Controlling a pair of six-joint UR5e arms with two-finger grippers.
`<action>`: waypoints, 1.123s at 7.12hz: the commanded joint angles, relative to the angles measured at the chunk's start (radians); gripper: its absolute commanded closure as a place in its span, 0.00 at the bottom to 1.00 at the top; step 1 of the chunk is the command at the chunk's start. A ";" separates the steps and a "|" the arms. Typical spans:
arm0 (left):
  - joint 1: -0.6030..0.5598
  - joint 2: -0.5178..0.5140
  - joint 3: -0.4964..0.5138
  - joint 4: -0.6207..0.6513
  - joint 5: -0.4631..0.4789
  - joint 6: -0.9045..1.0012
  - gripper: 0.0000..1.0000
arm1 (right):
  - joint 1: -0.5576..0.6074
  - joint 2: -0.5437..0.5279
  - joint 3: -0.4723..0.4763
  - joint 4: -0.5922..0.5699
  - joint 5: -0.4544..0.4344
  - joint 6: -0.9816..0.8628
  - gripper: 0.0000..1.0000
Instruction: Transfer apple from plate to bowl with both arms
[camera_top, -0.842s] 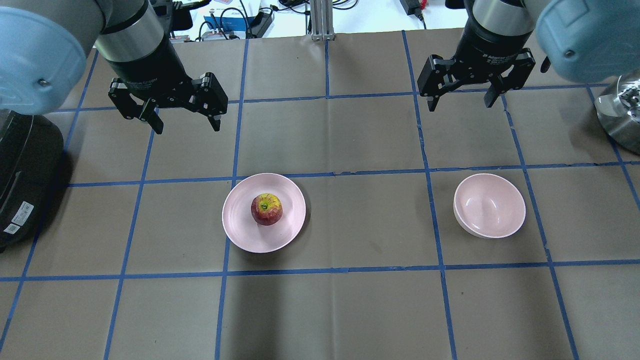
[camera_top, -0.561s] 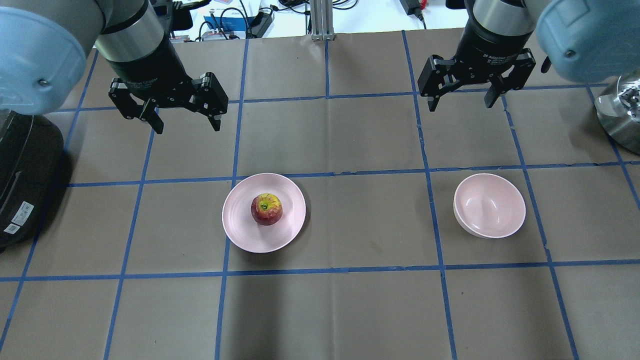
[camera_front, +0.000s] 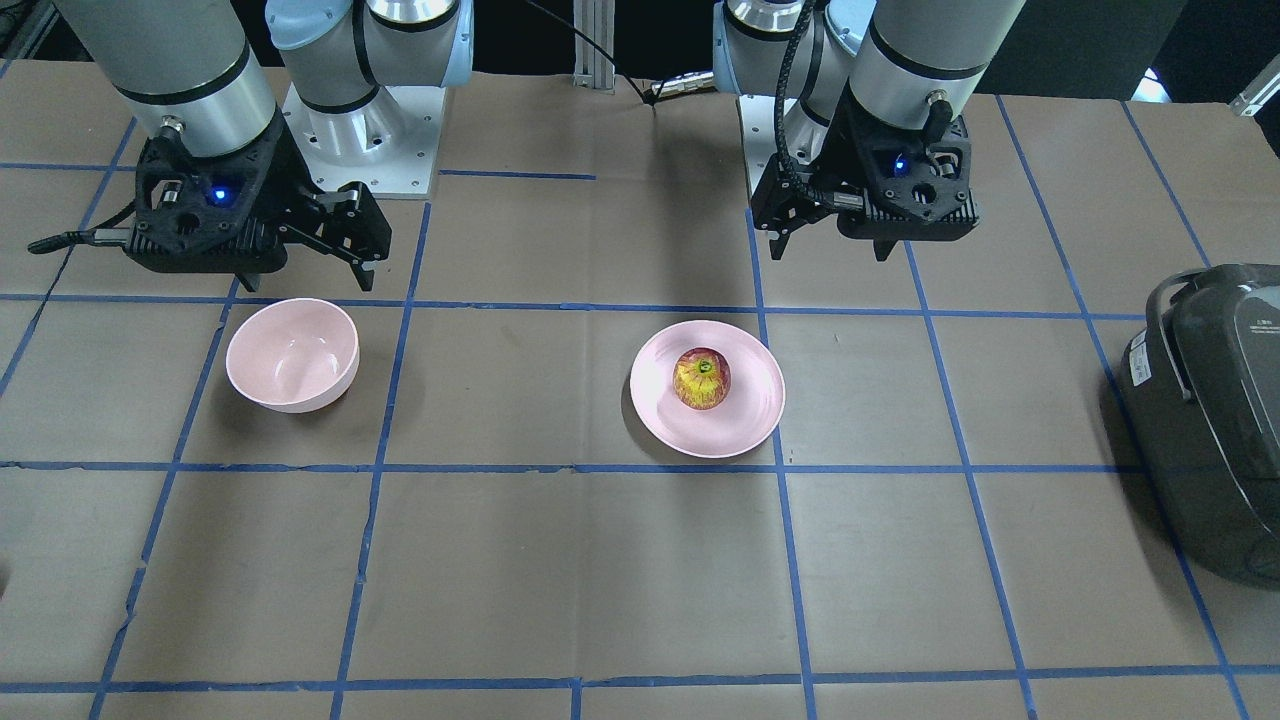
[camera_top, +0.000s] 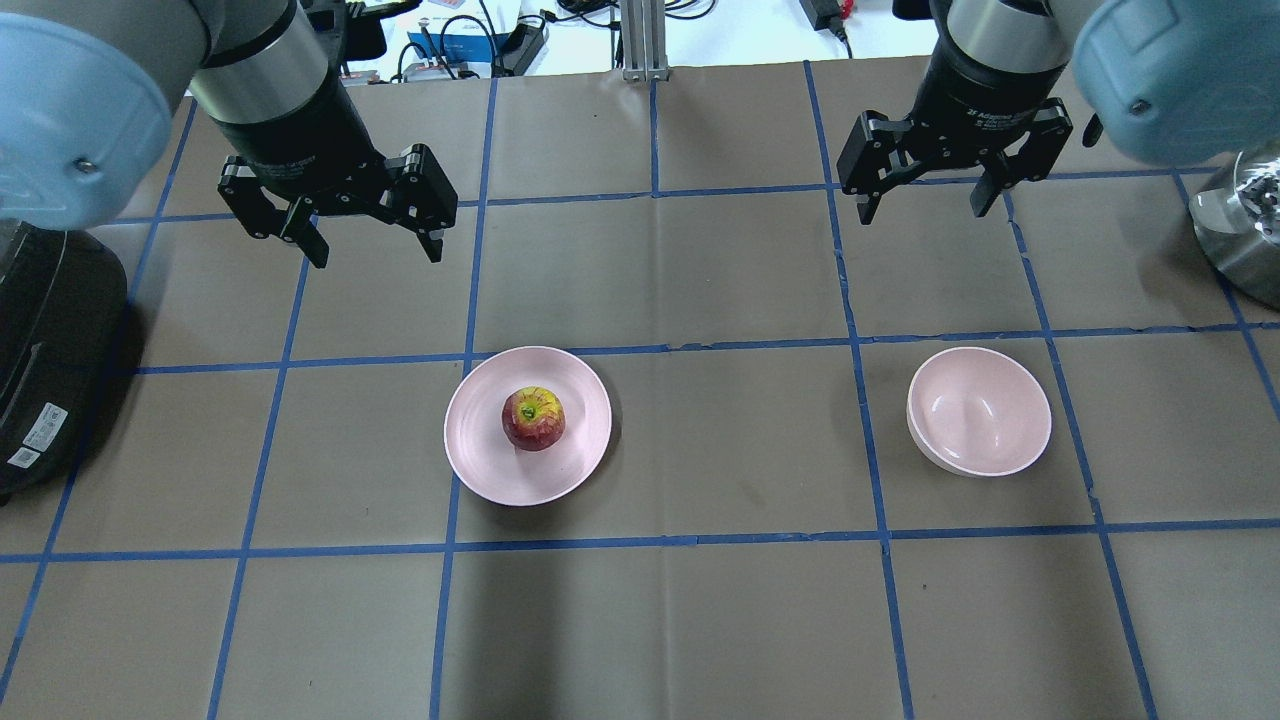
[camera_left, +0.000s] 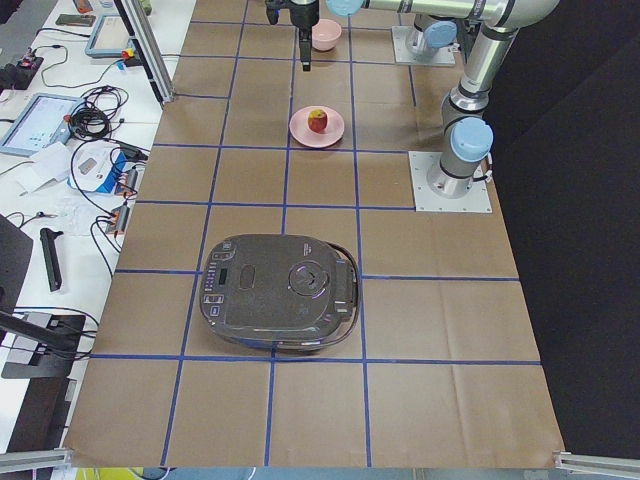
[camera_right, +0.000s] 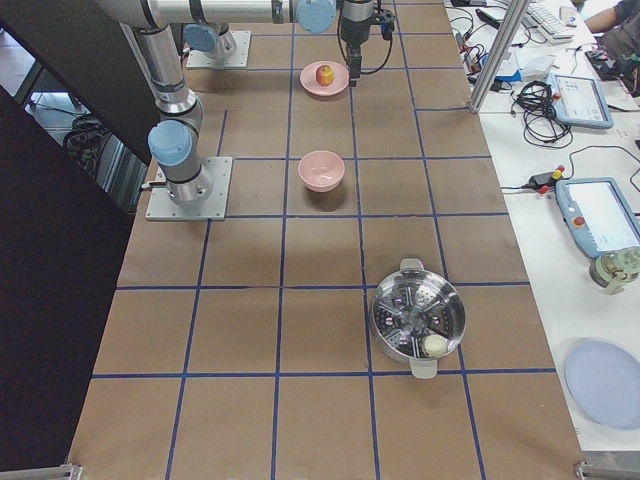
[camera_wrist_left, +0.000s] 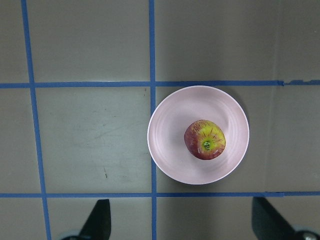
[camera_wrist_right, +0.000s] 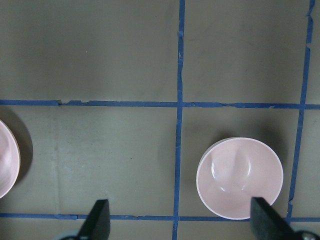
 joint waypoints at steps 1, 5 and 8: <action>-0.001 -0.021 -0.012 -0.007 -0.014 -0.030 0.00 | -0.019 0.008 0.011 0.000 -0.008 -0.041 0.00; -0.034 -0.195 -0.351 0.421 -0.015 -0.176 0.00 | -0.283 0.017 0.207 -0.063 -0.077 -0.261 0.00; -0.093 -0.256 -0.410 0.548 -0.020 -0.188 0.00 | -0.340 0.078 0.400 -0.318 -0.076 -0.338 0.00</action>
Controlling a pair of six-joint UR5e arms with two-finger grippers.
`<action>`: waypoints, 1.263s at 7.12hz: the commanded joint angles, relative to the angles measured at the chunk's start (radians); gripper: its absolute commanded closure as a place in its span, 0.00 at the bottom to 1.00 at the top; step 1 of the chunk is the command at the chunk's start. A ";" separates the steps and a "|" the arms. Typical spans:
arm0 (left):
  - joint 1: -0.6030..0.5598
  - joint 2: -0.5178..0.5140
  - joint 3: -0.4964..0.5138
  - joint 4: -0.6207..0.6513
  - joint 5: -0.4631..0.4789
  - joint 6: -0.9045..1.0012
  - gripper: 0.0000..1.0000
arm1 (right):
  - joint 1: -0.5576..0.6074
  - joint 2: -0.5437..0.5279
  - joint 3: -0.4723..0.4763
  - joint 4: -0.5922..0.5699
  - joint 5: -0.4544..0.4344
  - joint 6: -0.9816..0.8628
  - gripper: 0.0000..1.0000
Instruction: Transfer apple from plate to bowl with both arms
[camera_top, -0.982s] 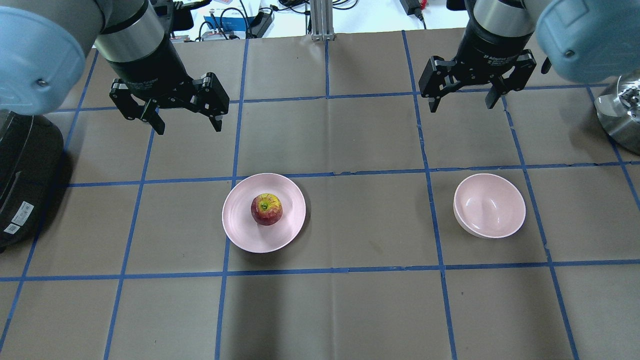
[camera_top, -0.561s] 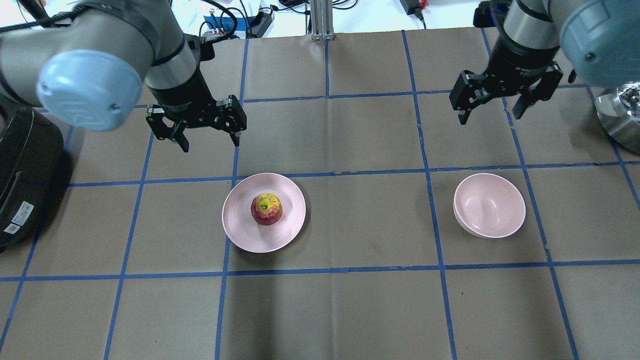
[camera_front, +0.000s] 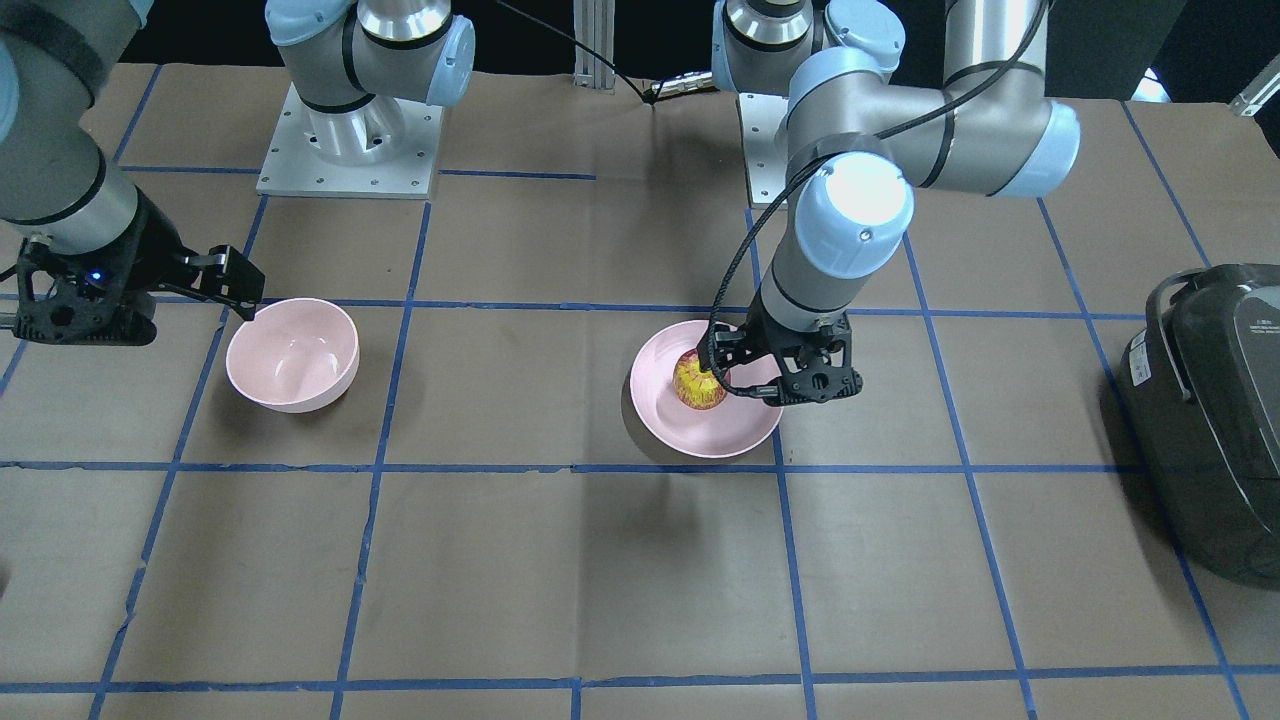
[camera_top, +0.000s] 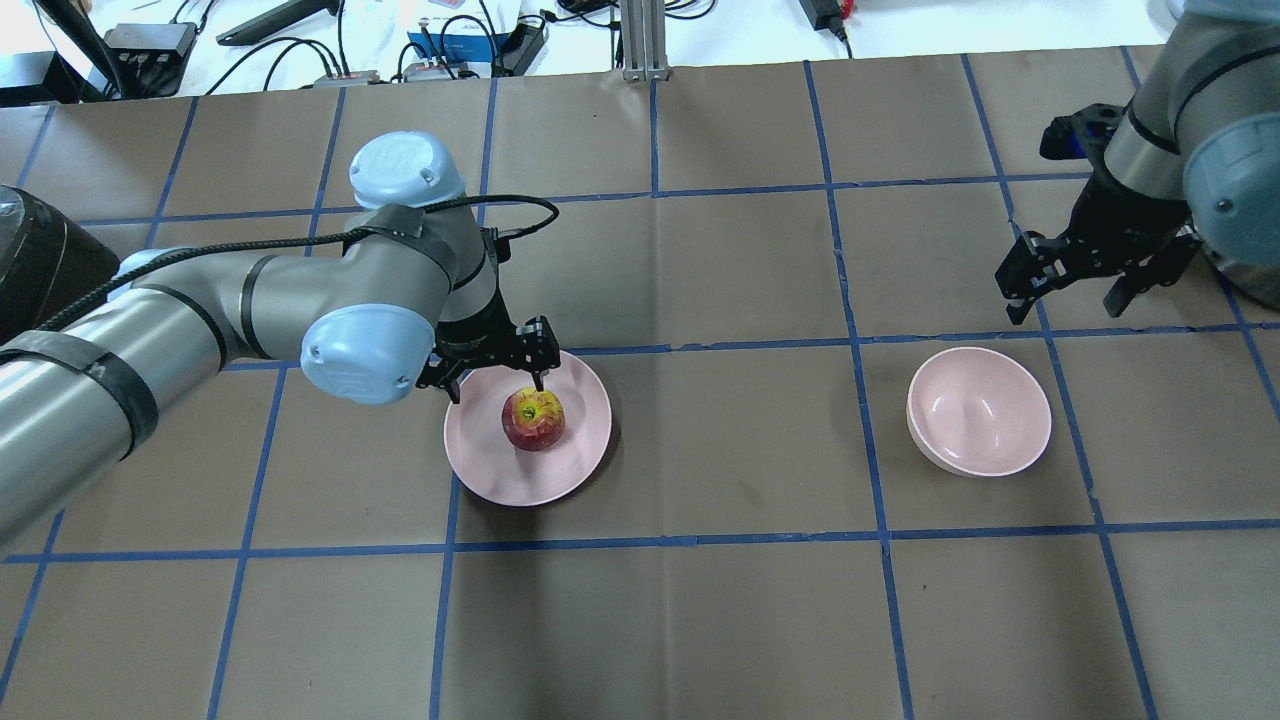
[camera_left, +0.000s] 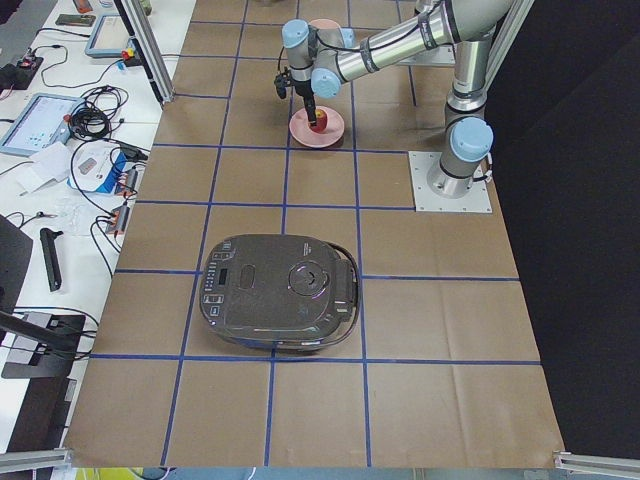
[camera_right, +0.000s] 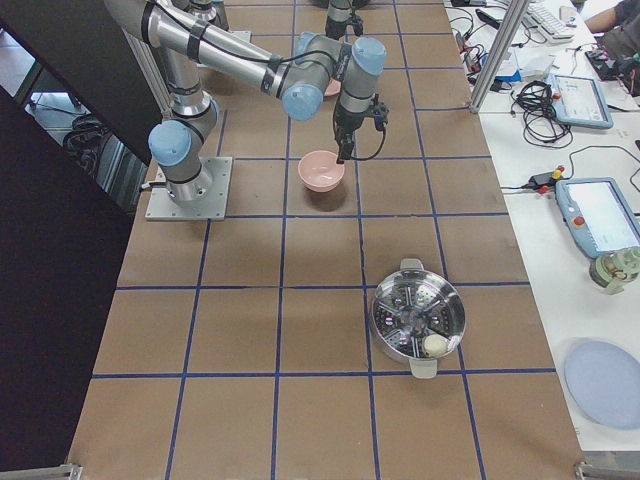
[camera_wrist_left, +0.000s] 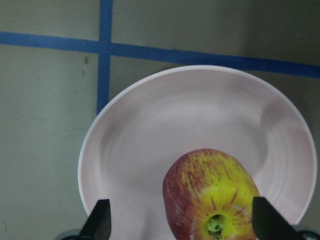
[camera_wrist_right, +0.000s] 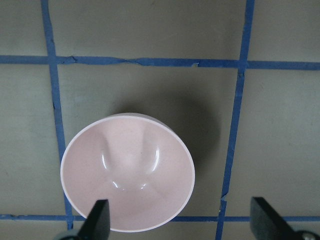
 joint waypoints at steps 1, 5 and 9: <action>-0.025 -0.019 -0.009 0.031 -0.033 -0.005 0.00 | -0.039 0.076 0.157 -0.226 -0.004 -0.020 0.00; -0.033 -0.028 -0.027 0.043 -0.045 -0.016 0.00 | -0.067 0.096 0.236 -0.290 0.002 -0.017 0.67; -0.048 -0.058 -0.018 0.043 -0.039 -0.012 0.59 | -0.058 0.078 0.204 -0.288 0.008 0.046 0.97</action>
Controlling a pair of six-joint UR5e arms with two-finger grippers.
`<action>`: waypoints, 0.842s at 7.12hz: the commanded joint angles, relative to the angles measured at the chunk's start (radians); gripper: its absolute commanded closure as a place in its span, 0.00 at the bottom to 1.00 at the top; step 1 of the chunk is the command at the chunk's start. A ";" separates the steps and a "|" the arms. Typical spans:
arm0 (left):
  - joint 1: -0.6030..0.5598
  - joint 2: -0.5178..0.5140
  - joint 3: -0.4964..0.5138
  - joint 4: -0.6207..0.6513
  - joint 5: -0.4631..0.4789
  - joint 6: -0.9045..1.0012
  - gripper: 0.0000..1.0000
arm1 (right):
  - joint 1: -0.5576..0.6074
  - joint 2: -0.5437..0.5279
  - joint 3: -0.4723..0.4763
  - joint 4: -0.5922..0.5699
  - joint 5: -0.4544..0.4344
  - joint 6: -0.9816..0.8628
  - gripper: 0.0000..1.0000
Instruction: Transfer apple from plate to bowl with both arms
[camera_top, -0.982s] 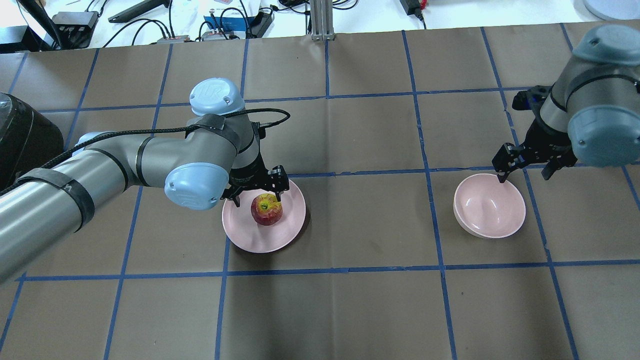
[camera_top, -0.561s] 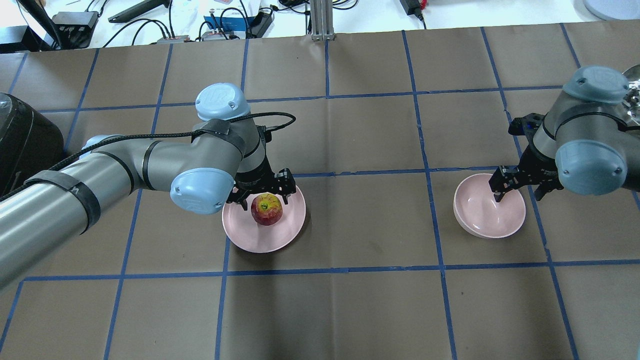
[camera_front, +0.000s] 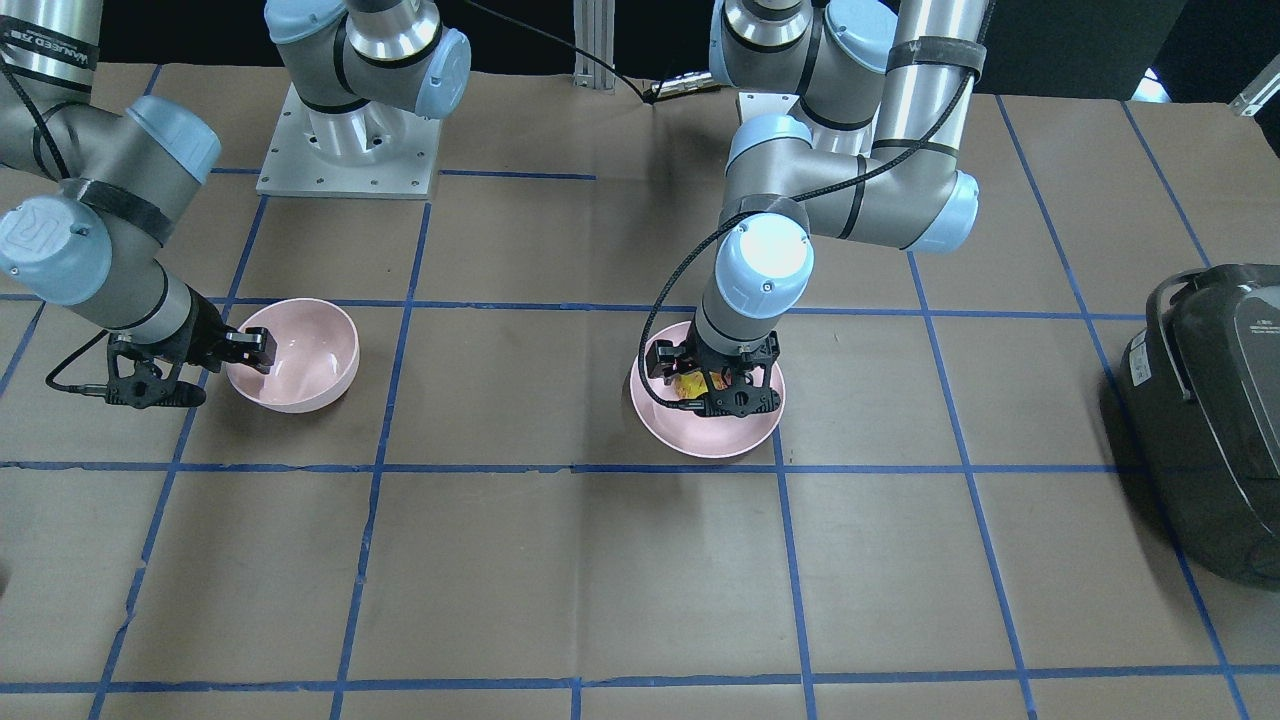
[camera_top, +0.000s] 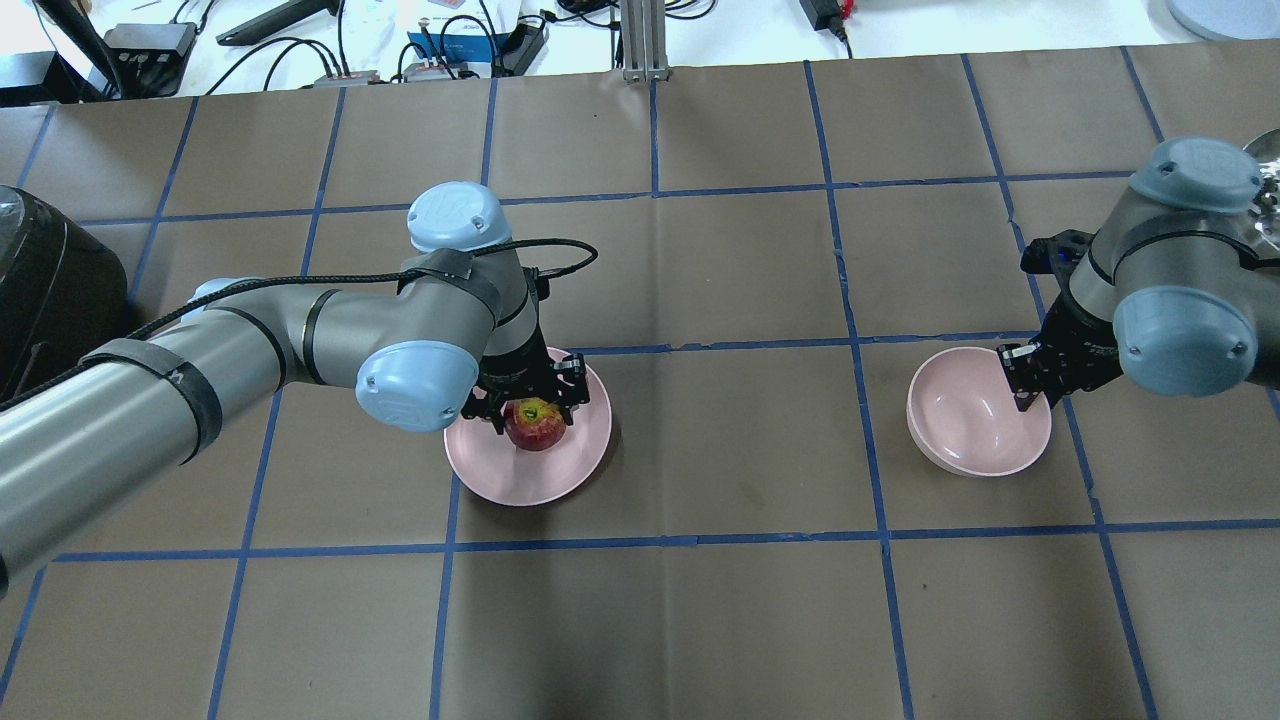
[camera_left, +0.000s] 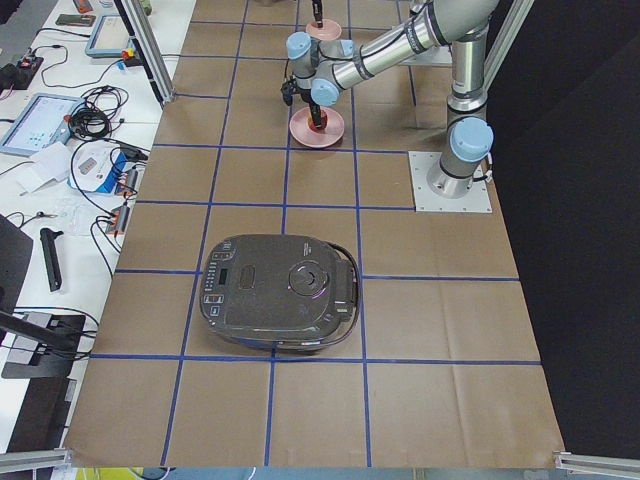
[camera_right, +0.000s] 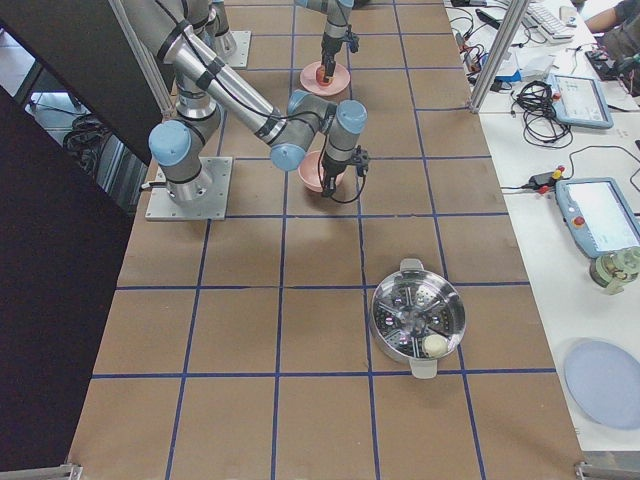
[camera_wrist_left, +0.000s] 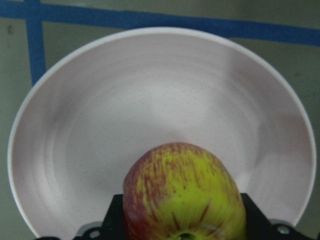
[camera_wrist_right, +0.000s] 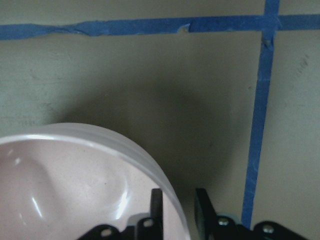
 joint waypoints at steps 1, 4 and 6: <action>-0.008 0.026 0.018 0.001 0.004 0.002 0.66 | 0.026 -0.008 -0.045 0.028 0.065 0.090 0.97; -0.031 0.230 0.117 -0.253 0.047 -0.010 0.66 | 0.220 -0.009 -0.166 0.153 0.148 0.344 0.96; -0.031 0.263 0.198 -0.398 0.046 -0.036 0.66 | 0.317 0.009 -0.156 0.153 0.190 0.444 0.96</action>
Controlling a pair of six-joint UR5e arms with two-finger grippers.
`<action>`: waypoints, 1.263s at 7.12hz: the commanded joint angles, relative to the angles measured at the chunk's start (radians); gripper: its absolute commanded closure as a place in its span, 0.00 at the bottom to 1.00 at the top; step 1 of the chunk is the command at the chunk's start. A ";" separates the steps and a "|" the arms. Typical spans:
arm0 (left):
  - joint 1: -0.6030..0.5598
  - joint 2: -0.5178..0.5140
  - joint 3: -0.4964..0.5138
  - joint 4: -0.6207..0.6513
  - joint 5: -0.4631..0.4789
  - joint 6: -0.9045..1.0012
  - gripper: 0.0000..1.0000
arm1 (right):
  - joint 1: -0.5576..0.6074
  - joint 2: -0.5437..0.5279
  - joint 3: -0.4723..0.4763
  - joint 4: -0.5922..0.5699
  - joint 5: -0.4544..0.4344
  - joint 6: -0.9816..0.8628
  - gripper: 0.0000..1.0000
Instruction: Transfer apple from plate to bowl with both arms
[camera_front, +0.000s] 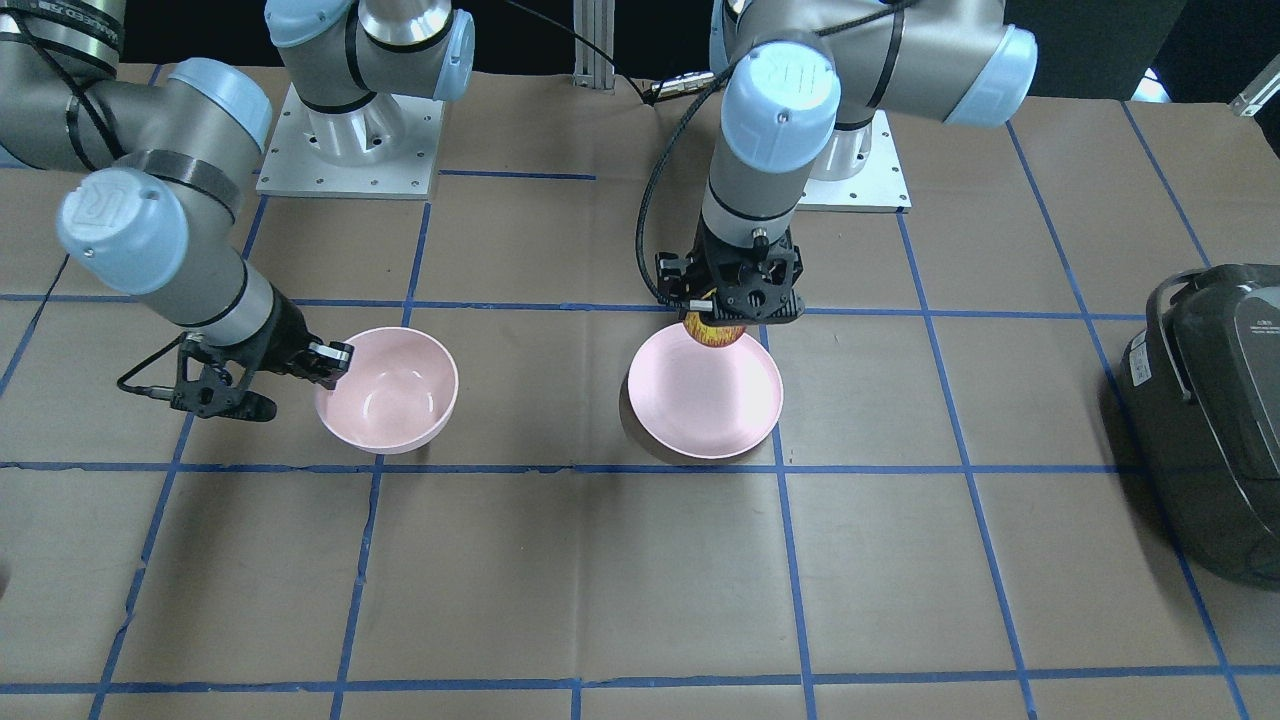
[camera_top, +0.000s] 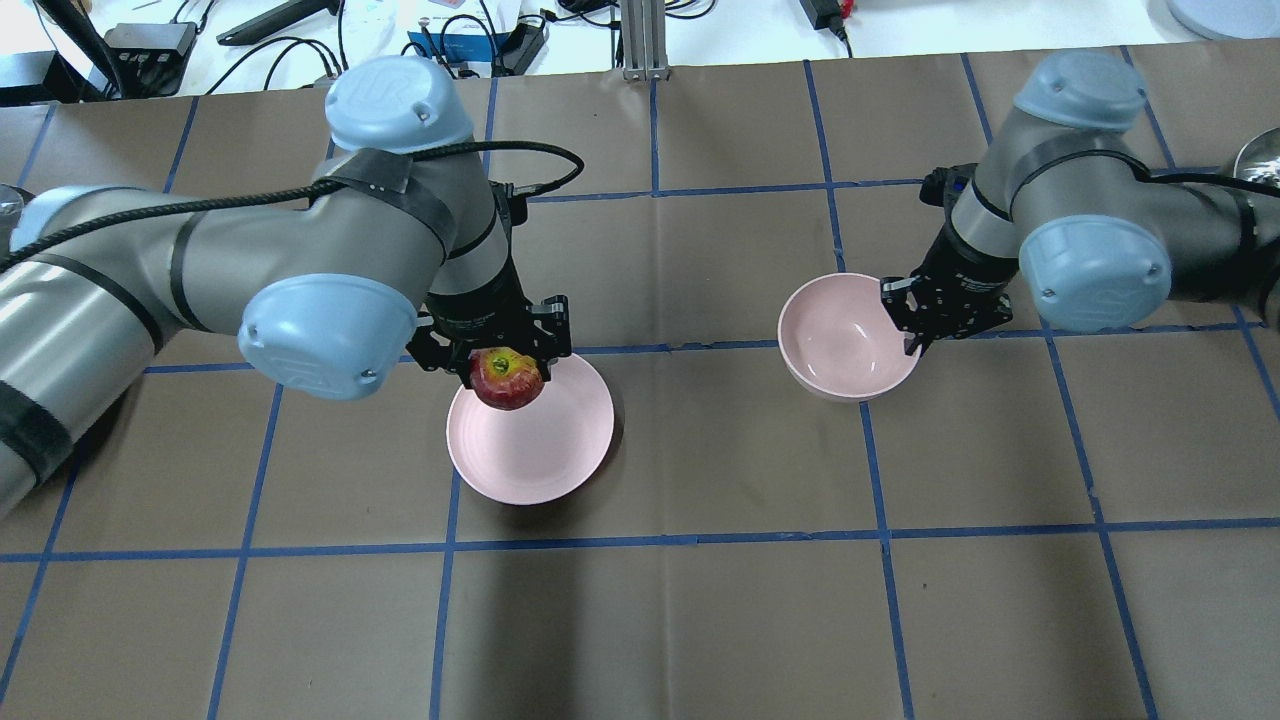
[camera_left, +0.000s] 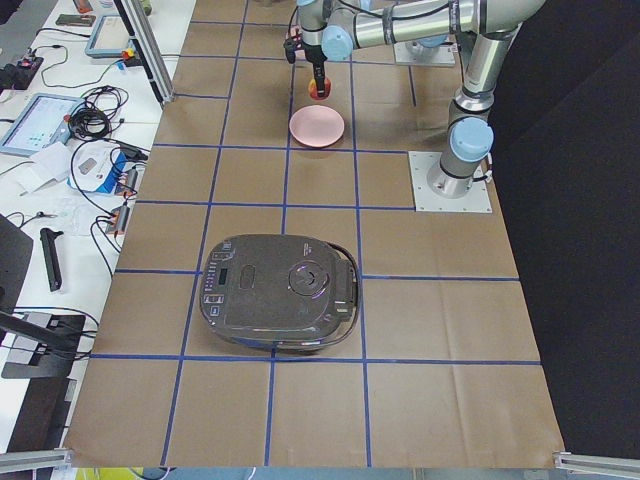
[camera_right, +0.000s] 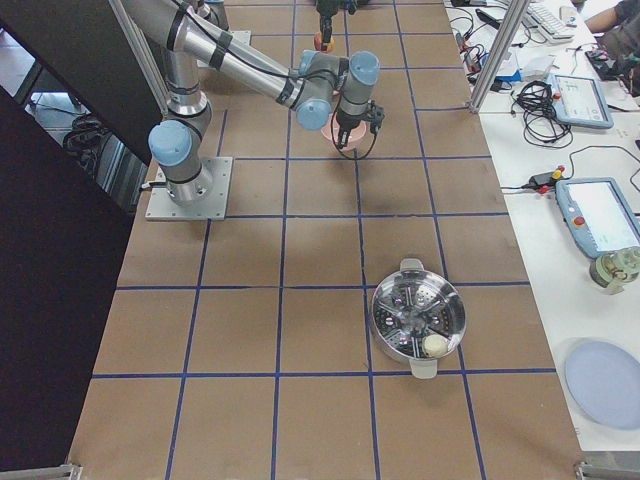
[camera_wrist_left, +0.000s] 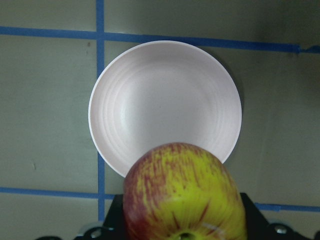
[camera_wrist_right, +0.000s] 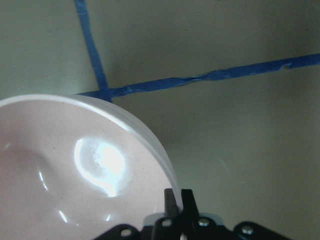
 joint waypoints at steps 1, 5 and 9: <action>-0.006 0.011 0.051 -0.074 -0.004 -0.040 0.66 | 0.067 0.013 0.022 0.004 0.052 0.071 0.96; -0.014 0.012 0.043 -0.078 -0.005 -0.056 0.66 | 0.073 0.035 0.085 -0.011 0.055 0.073 0.88; -0.153 -0.110 0.091 0.027 -0.107 -0.412 0.66 | 0.064 0.029 -0.053 0.010 0.029 0.063 0.00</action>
